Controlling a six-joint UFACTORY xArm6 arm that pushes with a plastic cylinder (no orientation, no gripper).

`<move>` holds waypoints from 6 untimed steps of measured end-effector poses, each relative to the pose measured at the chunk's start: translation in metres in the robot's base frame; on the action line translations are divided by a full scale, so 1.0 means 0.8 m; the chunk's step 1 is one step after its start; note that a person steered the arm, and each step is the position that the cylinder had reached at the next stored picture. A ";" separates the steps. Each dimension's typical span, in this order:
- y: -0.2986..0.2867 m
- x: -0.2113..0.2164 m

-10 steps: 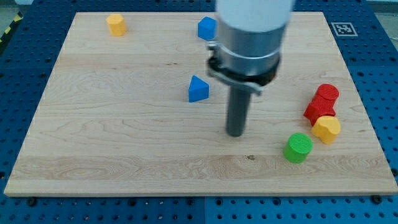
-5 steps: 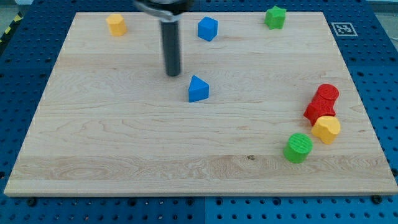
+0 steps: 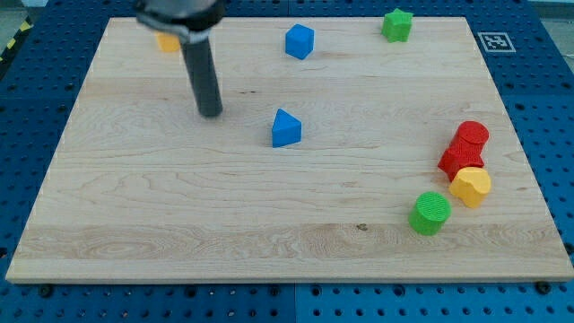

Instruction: Place your arm right to the yellow hexagon

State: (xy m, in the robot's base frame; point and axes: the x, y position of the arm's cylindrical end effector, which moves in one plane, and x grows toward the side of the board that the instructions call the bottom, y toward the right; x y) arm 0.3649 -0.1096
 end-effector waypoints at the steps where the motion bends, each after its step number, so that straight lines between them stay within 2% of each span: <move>1: 0.000 -0.104; 2: 0.000 -0.171; 3: 0.000 -0.198; 4: 0.000 -0.194; 6: 0.000 -0.016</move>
State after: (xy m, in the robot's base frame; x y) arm 0.3517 -0.1097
